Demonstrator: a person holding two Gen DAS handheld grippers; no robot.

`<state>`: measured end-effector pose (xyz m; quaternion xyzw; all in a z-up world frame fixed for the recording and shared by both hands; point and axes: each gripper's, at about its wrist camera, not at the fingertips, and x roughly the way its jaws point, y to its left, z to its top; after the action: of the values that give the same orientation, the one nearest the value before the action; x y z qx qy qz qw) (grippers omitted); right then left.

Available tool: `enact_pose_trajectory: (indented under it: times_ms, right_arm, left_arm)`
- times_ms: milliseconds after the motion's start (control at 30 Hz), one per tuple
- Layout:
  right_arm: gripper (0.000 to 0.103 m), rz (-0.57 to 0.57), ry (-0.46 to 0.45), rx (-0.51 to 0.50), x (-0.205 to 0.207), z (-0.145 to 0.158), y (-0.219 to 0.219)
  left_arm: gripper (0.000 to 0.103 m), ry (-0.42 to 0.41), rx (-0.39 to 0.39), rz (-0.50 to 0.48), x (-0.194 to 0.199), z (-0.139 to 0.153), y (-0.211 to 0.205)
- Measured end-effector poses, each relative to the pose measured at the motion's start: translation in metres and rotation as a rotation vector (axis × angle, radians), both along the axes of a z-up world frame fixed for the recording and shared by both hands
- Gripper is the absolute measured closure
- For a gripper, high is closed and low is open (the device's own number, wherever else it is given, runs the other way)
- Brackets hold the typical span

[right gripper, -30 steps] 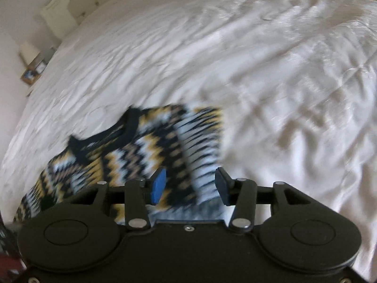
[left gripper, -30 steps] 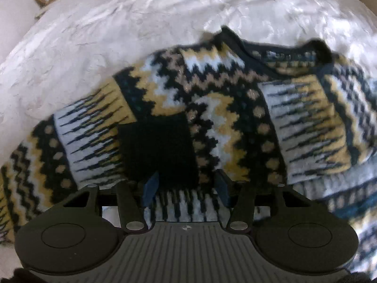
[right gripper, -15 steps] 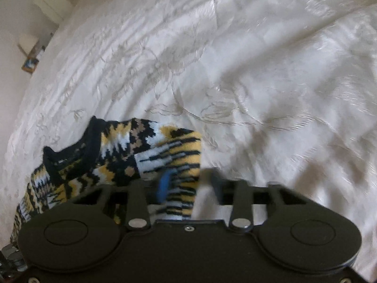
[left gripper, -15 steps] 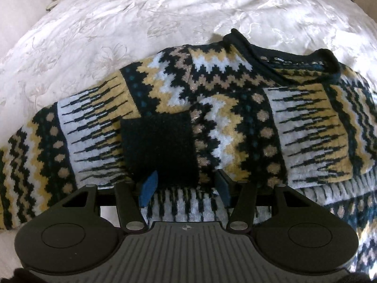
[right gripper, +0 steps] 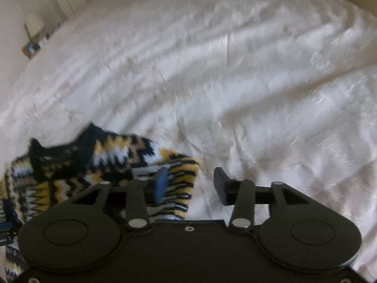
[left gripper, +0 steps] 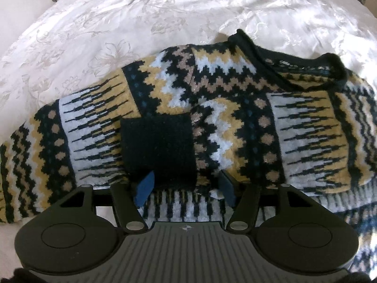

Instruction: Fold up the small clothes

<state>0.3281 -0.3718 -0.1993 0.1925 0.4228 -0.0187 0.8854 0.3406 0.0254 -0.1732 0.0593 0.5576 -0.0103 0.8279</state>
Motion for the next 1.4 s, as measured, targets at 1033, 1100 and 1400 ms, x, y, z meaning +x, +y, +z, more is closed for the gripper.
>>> enact_pose_trajectory:
  times_ms: [1033, 1100, 1400]
  right_arm:
    - [0.024, 0.361, -0.012, -0.022, -0.14, 0.041, 0.159]
    - [0.024, 0.374, -0.008, -0.021, -0.144, 0.046, 0.174]
    - [0.024, 0.339, 0.01, -0.034, -0.142, 0.067, 0.246]
  left_arm:
    - [0.044, -0.116, -0.075, 0.498, -0.156, 0.08, 0.189]
    - [0.044, -0.141, -0.065, 0.513, -0.155, 0.083, 0.214]
    - [0.041, -0.194, -0.052, 0.579, -0.13, 0.079, 0.328]
